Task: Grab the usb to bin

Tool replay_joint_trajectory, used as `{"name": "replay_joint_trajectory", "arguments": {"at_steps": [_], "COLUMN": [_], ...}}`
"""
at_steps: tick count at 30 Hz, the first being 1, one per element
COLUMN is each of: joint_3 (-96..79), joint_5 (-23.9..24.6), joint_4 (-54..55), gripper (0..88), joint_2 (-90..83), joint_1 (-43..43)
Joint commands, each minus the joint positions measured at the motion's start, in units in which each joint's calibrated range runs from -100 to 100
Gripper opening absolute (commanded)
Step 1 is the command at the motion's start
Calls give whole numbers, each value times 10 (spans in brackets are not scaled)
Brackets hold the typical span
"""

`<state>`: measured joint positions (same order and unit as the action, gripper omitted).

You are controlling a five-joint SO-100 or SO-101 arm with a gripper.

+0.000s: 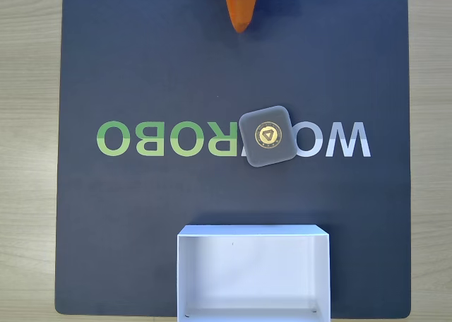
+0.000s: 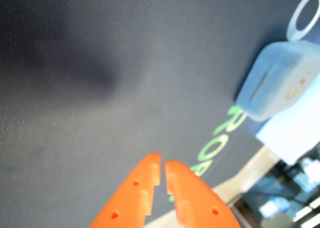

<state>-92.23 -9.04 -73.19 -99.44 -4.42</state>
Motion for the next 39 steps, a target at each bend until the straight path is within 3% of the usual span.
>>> {"name": "replay_joint_trajectory", "arguments": {"at_steps": [1,9,19,28,32,39], "joint_3": [2,39,285,563,679,855], "joint_5": [-2,2,3,5,39,62], "joint_4": [-1,74,253,249,244,59], "gripper": [14,14,14,14,14,14], "joint_2": [9,136,499,803,912,983], "joint_1": [5,5,6,7,7,69]}}
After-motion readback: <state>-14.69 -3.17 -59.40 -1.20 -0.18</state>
